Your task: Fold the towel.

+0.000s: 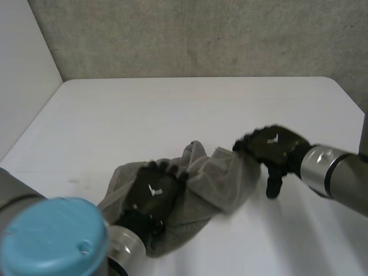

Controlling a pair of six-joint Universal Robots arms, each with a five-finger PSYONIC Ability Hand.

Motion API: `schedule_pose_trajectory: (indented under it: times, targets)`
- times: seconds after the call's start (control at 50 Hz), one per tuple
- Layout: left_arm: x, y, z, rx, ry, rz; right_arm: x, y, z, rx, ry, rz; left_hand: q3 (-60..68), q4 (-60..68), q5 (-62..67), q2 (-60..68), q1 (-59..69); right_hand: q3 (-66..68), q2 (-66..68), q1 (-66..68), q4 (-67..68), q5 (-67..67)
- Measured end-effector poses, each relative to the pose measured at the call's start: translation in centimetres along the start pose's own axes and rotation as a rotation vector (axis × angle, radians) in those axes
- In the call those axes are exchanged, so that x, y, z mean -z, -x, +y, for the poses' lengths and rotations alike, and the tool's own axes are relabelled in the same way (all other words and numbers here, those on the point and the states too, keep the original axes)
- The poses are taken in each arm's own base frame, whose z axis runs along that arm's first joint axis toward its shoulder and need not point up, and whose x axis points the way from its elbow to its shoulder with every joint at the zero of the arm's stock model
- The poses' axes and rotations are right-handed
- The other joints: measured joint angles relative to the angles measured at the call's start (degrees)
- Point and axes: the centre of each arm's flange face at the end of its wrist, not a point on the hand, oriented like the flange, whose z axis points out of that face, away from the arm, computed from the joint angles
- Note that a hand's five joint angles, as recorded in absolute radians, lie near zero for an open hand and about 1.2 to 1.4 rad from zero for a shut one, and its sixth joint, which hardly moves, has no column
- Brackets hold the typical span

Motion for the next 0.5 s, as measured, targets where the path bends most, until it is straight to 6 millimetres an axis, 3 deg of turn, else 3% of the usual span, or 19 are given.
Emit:
schedule_pose_trajectory:
  times: [0.08,0.16,0.28,0.32,0.5]
  targets:
    - [-0.3,2.1,-1.4,0.031,-0.048,-0.068,-0.1,-1.0,-1.8,-0.053,-0.080,0.036,-0.1,0.0,-0.1,-0.1,-0.3,0.0,0.0,0.0,0.0,0.0]
    - [-1.1,4.2,-1.4,0.054,-0.043,-0.136,-0.4,-1.5,-3.0,-0.091,-0.129,0.041,-0.1,0.0,-0.2,-0.1,-0.3,0.0,0.0,0.0,0.0,0.0]
    - [-1.7,6.4,0.5,0.080,0.032,-0.203,-1.8,-0.6,-4.2,-0.102,-0.157,-0.025,-0.1,0.0,-0.2,-0.1,-0.3,0.0,0.0,0.0,0.0,0.0]
    - [-1.8,7.1,1.9,0.094,0.080,-0.214,-2.3,0.7,-4.8,-0.087,-0.156,-0.072,-0.1,0.0,-0.2,-0.1,-0.3,0.0,0.0,0.0,0.0,0.0]
    - [-2.1,7.9,4.7,0.146,0.153,-0.127,-2.7,2.9,-5.7,-0.050,-0.142,-0.115,-0.1,0.0,-0.2,0.0,-0.3,0.0,0.0,0.0,0.0,0.0]
